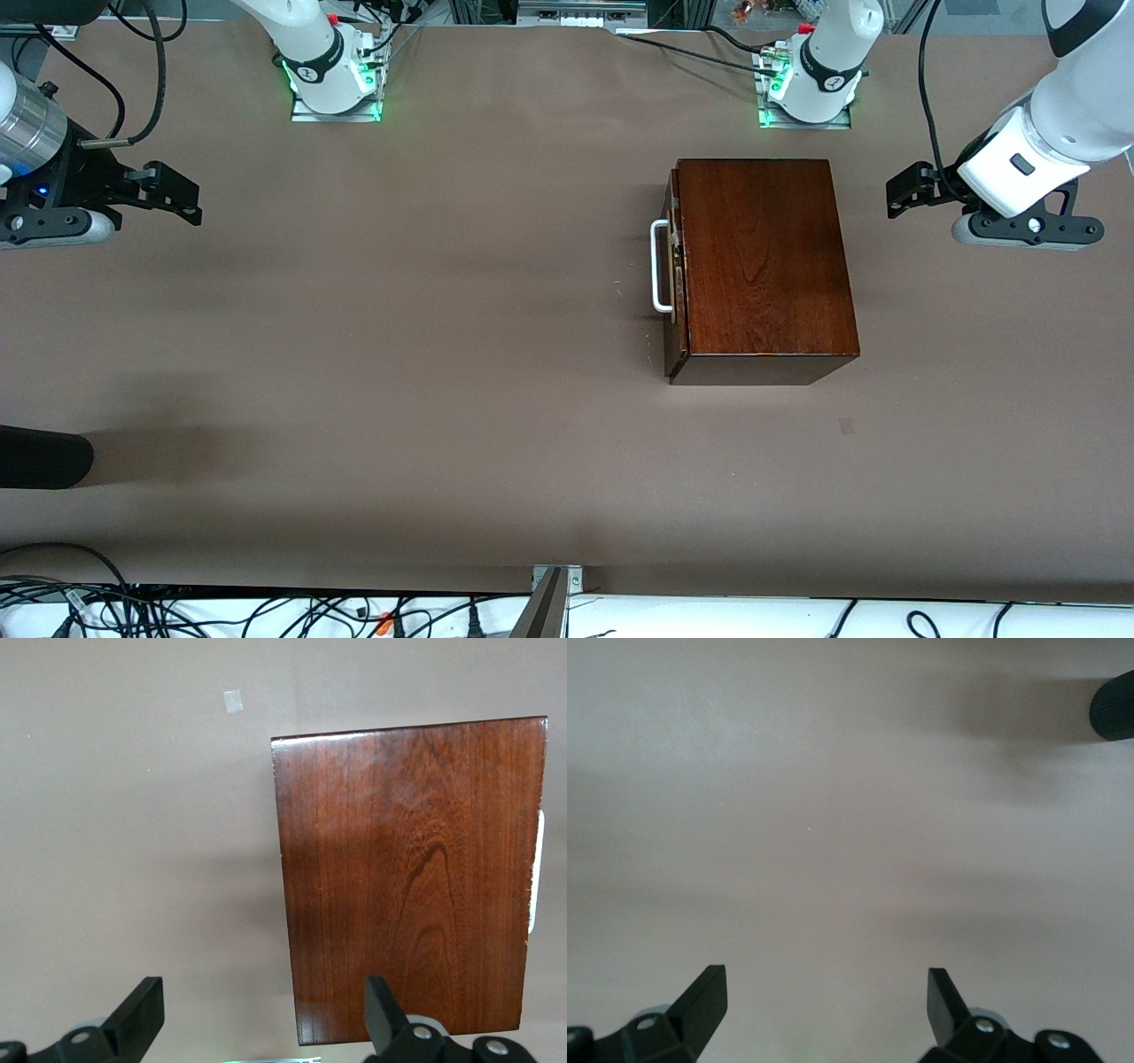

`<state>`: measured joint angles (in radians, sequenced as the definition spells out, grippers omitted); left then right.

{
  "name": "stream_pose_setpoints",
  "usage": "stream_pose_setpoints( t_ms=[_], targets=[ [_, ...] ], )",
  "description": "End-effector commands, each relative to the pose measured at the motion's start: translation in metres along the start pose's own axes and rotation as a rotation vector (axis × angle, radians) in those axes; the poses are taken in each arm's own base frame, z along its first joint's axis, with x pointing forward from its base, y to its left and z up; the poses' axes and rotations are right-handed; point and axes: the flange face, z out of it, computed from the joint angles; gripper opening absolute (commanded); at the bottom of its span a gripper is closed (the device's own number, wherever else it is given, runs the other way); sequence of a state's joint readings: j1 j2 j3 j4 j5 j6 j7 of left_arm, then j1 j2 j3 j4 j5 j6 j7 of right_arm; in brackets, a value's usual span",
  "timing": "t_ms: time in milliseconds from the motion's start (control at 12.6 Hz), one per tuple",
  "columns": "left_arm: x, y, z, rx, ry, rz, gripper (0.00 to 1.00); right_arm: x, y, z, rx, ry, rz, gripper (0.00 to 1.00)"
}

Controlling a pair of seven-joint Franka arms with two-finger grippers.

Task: Open drawer, take yellow block, close drawer
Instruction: 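Reach the left gripper to the white drawer handle of the wooden box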

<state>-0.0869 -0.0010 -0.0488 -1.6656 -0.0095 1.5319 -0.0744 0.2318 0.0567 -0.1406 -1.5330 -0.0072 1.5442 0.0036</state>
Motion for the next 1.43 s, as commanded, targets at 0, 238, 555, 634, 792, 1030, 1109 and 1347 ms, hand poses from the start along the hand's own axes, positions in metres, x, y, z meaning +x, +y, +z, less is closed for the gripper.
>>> stream_pose_setpoints(
  t_ms=[0, 238, 555, 634, 792, 1030, 1109, 1347],
  targets=[
    [0.002, 0.031, -0.006, 0.016, 0.006, 0.044, 1.00, -0.001, 0.001, -0.003, 0.014, 0.005, 0.017, 1.00],
    [0.014, 0.095, 0.001, 0.016, 0.002, 0.128, 1.00, -0.001, 0.001, -0.003, 0.014, 0.005, 0.017, 1.00],
    [0.018, 0.210, 0.030, 0.048, -0.016, 0.029, 1.00, -0.001, 0.001, -0.003, 0.014, 0.005, 0.017, 1.00],
    [0.020, 0.245, 0.045, 0.068, -0.020, 0.020, 1.00, -0.001, 0.001, -0.003, 0.014, 0.005, 0.017, 1.00],
    [0.019, 0.295, 0.080, 0.111, -0.029, -0.029, 1.00, -0.001, 0.001, -0.003, 0.014, 0.005, 0.017, 1.00],
    [0.004, 0.345, 0.131, 0.187, -0.023, -0.025, 1.00, -0.001, 0.001, -0.003, 0.014, 0.007, 0.017, 1.00],
    [-0.003, 0.355, 0.150, 0.207, -0.048, -0.009, 1.00, -0.001, 0.001, -0.003, 0.014, 0.007, 0.017, 1.00],
    [-0.003, 0.365, 0.185, 0.244, -0.086, 0.008, 1.00, -0.001, 0.001, -0.004, 0.015, 0.008, 0.017, 1.00]
  ],
)
